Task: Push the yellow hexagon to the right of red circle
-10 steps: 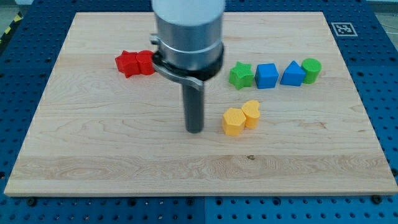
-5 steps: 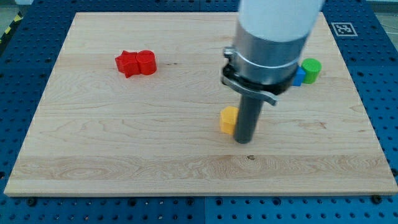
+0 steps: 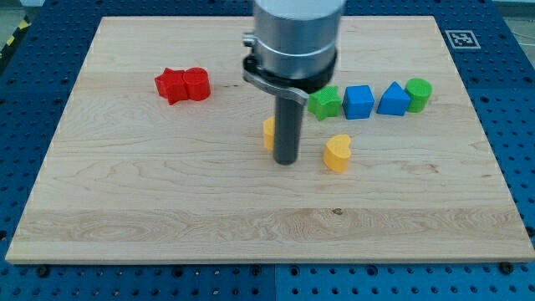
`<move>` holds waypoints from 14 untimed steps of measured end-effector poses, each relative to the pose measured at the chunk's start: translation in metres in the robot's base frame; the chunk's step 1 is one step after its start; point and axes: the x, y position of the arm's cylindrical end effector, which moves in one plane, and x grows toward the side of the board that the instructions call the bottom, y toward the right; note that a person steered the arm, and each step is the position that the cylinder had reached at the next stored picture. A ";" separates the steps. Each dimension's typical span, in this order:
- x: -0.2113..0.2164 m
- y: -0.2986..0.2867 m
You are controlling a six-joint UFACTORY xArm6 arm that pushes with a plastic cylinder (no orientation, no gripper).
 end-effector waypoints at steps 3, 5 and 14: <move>-0.008 0.029; -0.042 -0.004; -0.082 -0.015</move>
